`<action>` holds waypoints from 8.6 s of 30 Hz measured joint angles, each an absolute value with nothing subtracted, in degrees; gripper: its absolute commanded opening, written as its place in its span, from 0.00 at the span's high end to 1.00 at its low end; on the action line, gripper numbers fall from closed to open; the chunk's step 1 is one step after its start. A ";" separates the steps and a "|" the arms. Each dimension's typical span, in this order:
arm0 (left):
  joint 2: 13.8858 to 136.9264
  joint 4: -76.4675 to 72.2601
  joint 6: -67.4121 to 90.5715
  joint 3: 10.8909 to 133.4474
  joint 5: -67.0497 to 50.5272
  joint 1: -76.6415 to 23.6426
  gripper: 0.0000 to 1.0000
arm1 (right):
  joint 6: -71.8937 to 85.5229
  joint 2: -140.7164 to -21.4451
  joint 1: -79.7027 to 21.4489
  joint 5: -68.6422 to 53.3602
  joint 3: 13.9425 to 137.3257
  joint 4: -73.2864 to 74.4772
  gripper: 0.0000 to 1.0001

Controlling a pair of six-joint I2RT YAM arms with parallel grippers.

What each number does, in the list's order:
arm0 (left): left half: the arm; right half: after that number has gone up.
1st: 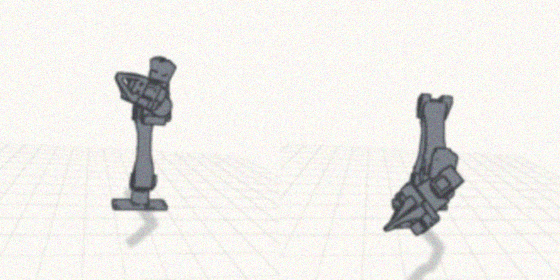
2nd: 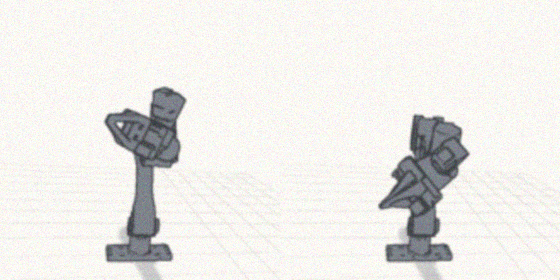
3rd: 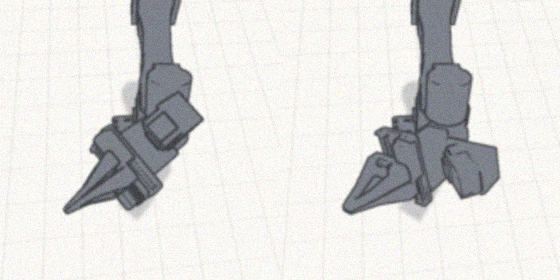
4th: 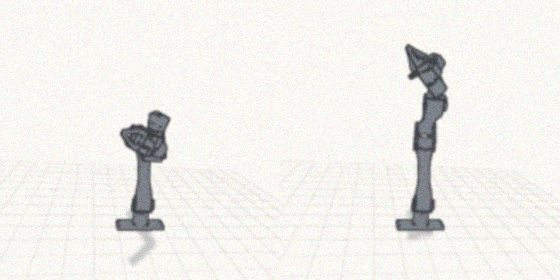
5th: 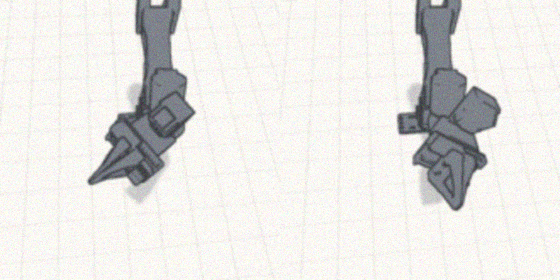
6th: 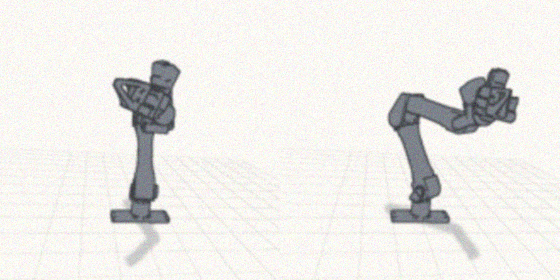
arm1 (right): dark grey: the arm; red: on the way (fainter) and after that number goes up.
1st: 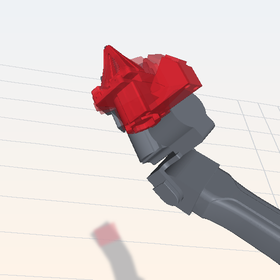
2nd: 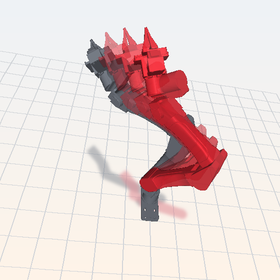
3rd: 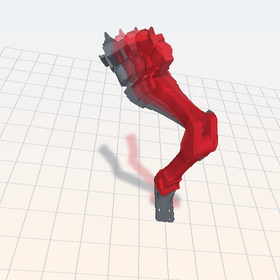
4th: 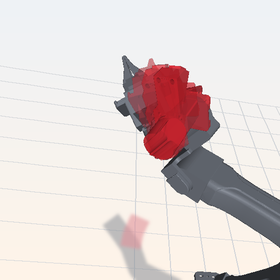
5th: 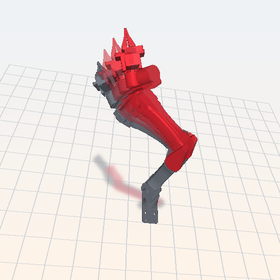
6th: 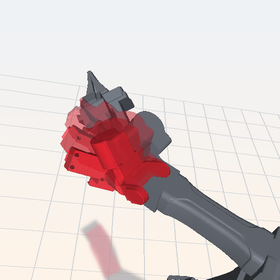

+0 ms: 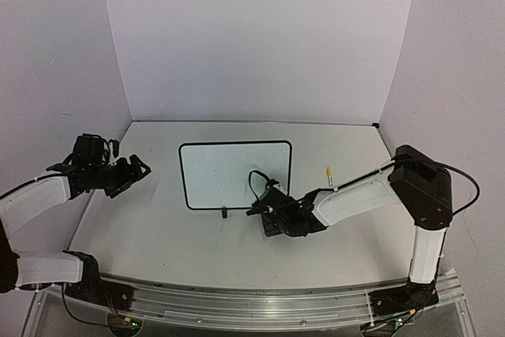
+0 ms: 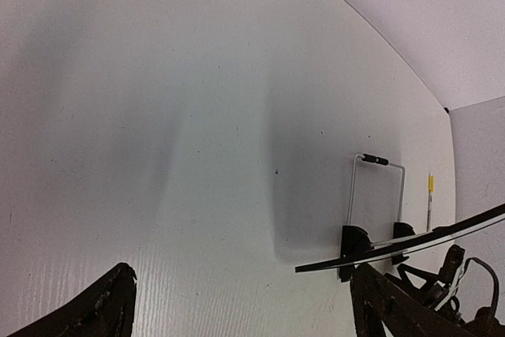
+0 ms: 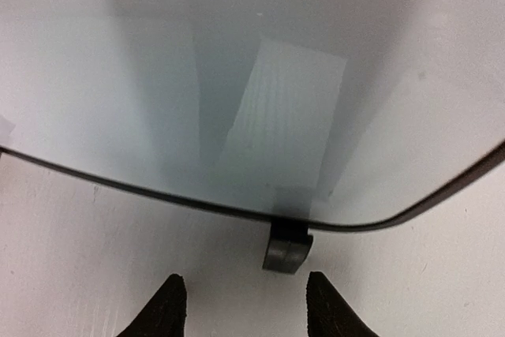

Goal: Write a sentence on the whiteboard
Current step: Move the whiteboard to the center of the board, then adjust the whiteboard on the whiteboard stand, then pick up the whiteboard marker from the center of the board, then pass from the right arm to the left, then pass from the left arm to the right

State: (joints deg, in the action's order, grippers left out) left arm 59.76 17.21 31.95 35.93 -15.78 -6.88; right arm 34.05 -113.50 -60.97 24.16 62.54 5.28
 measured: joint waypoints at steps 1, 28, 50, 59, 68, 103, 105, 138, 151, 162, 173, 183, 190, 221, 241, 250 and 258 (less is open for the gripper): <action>60.36 16.81 32.15 35.91 -14.98 -7.99 0.07 | 34.08 -112.95 -61.11 23.77 61.99 5.46 0.39; 85.31 10.94 41.05 45.44 4.61 -24.73 0.09 | 35.36 -84.47 -44.92 21.23 46.26 12.73 0.05; 90.98 11.34 42.17 49.53 8.36 -30.57 0.09 | 34.06 -78.97 -37.82 20.94 43.13 13.31 0.05; 93.57 9.17 40.27 50.67 6.03 -32.76 0.09 | 33.76 -78.19 -37.13 20.99 42.98 13.34 0.06; 95.93 8.43 40.36 52.80 5.71 -34.23 0.06 | 32.79 -78.21 -33.43 18.13 43.00 13.41 0.17; 68.69 17.04 43.42 40.36 8.56 -26.28 0.02 | 21.28 -112.11 -24.40 4.83 71.54 27.24 0.74; 68.63 17.07 43.40 40.36 8.51 -26.29 0.02 | 21.41 -112.52 -24.40 4.77 71.73 27.42 0.76; 66.40 24.65 32.59 56.08 -11.64 -27.82 0.07 | 14.58 -77.15 -24.15 -3.12 66.99 29.19 1.00; 72.67 22.53 34.01 64.51 -28.91 -35.77 0.05 | 5.03 -75.53 -43.05 -16.46 79.11 35.49 1.00; 76.33 13.32 39.50 64.49 -36.62 -41.65 0.04 | 1.84 -89.21 -55.46 -13.22 85.27 41.69 1.00; 79.92 12.43 42.47 64.05 -36.38 -41.69 0.48 | 1.26 -91.09 -59.07 -12.18 89.27 42.36 1.00; 79.90 11.31 43.61 63.94 -37.50 -41.74 0.74 | 1.23 -91.09 -59.07 -10.84 89.27 43.10 1.00; 79.90 10.86 43.61 63.65 -38.38 -41.74 0.79 | -0.11 -91.13 -59.07 -9.88 89.27 43.43 1.00; 75.89 0.57 49.04 56.37 -36.45 -41.95 1.00 | 4.43 -88.89 -58.12 -10.01 86.37 37.18 0.36; 67.58 -22.93 57.44 49.10 -30.02 -41.91 1.00 | 42.97 -76.16 -47.68 -22.32 58.57 -13.88 0.13; 67.39 -30.17 60.37 45.75 -30.08 -41.91 1.00 | 49.97 -78.86 -47.68 -29.46 59.14 -27.54 0.17; 67.46 -34.73 61.99 45.19 -30.24 -41.91 1.00 | 51.96 -81.44 -48.11 -32.44 60.09 -31.00 0.18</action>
